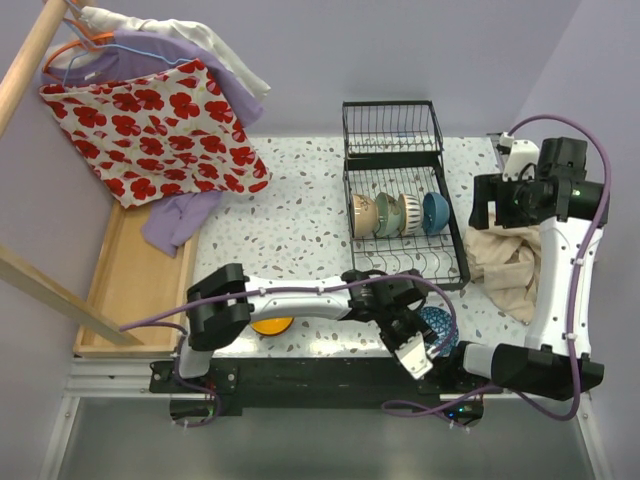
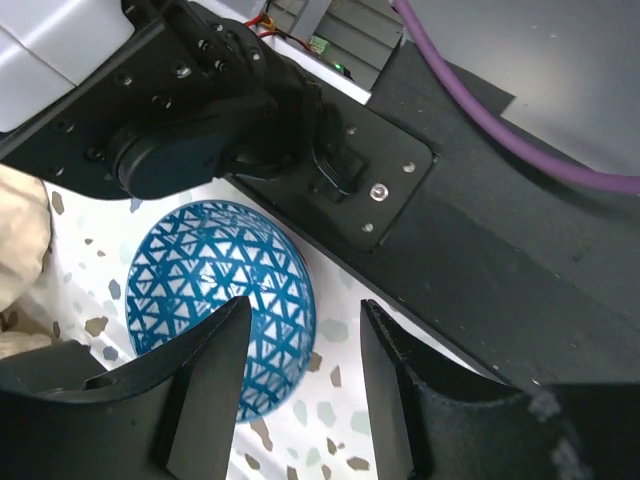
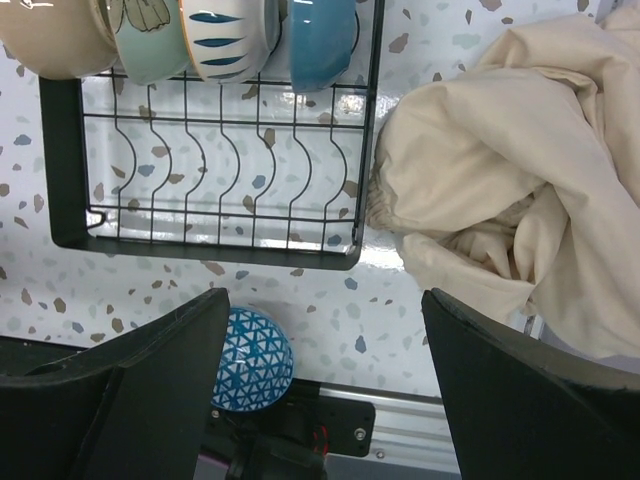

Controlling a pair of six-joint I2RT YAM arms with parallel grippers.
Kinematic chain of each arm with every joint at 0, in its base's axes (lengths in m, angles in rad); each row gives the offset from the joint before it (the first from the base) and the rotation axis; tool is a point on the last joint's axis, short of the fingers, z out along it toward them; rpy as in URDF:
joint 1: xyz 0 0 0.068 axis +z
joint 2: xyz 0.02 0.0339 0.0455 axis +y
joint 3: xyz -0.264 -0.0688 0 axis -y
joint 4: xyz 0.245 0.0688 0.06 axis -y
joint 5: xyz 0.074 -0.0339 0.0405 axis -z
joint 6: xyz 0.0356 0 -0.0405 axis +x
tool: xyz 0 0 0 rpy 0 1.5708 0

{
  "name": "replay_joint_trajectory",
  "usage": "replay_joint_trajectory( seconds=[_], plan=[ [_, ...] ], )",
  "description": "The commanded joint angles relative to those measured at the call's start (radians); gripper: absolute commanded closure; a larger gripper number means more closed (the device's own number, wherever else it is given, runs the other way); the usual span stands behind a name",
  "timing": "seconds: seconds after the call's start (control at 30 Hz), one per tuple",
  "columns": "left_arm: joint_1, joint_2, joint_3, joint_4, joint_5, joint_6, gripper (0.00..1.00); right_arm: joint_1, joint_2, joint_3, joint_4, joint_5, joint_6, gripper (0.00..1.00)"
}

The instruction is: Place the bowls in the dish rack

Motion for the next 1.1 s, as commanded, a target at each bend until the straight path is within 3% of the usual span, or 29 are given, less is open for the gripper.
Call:
replay_joint_trajectory(
  seconds=[0.0, 0.33, 0.63, 0.83, 0.97, 1.07],
  plan=[
    [-0.008, 0.056, 0.090, 0.001, -0.003, -0.027, 0.48, -0.005, -0.044, 0.010, -0.020, -0.004, 0.025, 0.18],
    [-0.014, 0.220, 0.254, -0.066, -0.086, -0.131, 0.56, -0.005, -0.056, -0.020, -0.021, -0.022, 0.025, 0.18],
    [-0.019, 0.184, 0.280, -0.155, -0.097, -0.156, 1.00, -0.005, -0.033, 0.011, -0.012, -0.058, 0.032, 0.19],
    [-0.019, 0.067, 0.297, -0.276, -0.081, -0.182, 1.00, -0.005, -0.033, 0.026, -0.009, -0.085, 0.034, 0.19],
    [-0.018, 0.048, 0.406, -0.386, -0.086, -0.202, 1.00, -0.005, -0.022, 0.031, 0.005, -0.099, 0.044, 0.20],
    [0.010, 0.015, 0.434, -0.372, -0.080, -0.249, 1.00, -0.005, -0.009, 0.043, 0.011, -0.078, 0.044, 0.20]
  ],
)
